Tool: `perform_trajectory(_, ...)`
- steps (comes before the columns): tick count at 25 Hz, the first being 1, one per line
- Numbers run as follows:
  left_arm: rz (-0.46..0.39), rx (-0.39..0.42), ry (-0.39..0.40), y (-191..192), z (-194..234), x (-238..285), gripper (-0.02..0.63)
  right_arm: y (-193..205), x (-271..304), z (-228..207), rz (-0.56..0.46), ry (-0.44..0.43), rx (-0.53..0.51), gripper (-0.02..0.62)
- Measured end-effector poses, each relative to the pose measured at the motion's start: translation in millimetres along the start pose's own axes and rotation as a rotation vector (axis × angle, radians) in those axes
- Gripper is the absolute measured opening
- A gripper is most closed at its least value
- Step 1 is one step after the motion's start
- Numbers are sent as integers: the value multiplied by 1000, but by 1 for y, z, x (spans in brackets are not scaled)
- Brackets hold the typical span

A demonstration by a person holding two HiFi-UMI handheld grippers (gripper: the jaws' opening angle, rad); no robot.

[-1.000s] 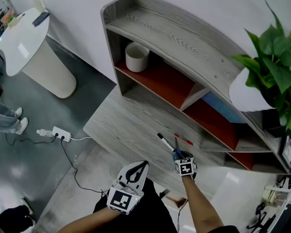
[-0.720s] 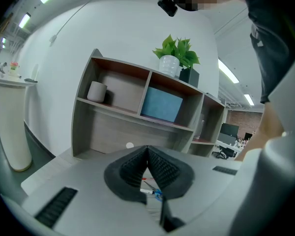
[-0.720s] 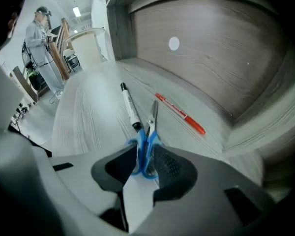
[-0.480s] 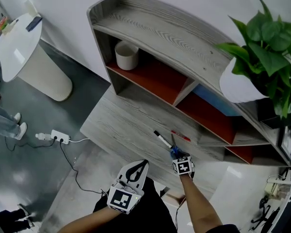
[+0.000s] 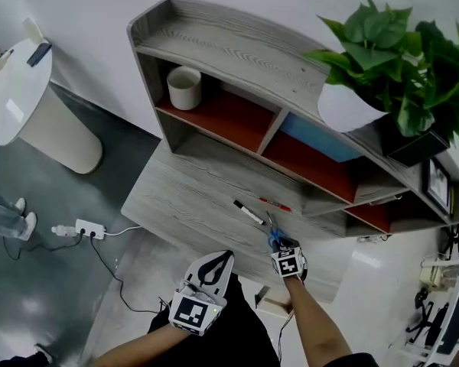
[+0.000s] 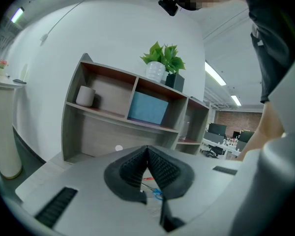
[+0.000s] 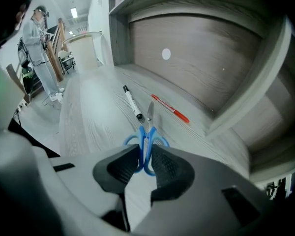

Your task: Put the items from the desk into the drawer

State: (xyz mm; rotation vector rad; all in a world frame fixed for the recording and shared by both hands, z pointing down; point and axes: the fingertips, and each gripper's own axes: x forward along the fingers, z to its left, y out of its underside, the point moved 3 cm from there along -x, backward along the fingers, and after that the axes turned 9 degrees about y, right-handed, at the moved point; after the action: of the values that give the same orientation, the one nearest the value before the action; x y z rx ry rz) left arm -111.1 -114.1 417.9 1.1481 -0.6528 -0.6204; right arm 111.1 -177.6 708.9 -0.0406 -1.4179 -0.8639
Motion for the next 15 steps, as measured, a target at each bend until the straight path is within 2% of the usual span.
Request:
perform_trajectory(8,-30,28,100,3,-33,-37,12,29,-65,12,-26,127,53,94)
perform_trajectory(15,-50,12,152,15,-63,-69,12,70,-116,35,-54,177,109,94)
